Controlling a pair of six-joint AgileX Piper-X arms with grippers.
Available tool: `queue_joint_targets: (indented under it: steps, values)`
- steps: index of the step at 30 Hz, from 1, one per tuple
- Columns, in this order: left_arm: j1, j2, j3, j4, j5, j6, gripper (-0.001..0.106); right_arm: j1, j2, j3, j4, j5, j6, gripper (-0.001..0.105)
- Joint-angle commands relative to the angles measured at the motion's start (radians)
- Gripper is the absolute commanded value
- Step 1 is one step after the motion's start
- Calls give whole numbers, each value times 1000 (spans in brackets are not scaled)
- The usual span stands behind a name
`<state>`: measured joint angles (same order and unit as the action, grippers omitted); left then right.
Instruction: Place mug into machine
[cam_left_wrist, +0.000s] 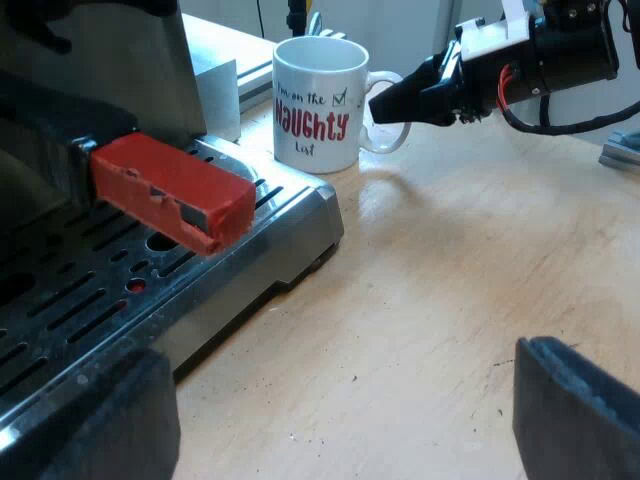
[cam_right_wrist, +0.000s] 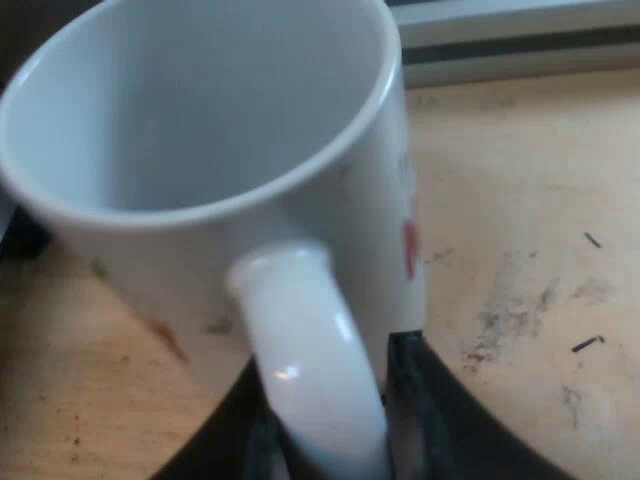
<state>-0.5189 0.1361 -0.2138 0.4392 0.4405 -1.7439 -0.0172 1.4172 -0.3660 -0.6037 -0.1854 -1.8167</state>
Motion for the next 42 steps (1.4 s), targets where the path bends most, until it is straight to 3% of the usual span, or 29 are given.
queue_joint_targets:
  steps: [1,9,15,24,31,37,39,42]
  values:
    - [-2,3,-1,-18,9,-2,71,2,0,-4,34,-24,4,0]
    - [-2,3,-1,-18,9,-2,71,79,-132,7,157,-29,-112,0]
    - [-2,3,-1,-18,5,-2,71,140,-340,6,366,81,-180,0]
    - [-2,3,-1,-18,5,-2,71,152,-723,-1,752,95,-183,0]
    - [-2,3,2,-18,-132,-2,71,152,-977,-75,1090,58,-171,0]
    - [-2,3,56,-100,-146,-2,71,152,-1033,-105,1150,-29,-35,0]
    - [-2,3,69,-132,-181,-2,71,159,-1033,-107,1148,-36,-19,0]
    - [-2,5,89,-170,-287,-2,71,215,-1029,-106,1138,-24,-19,0]
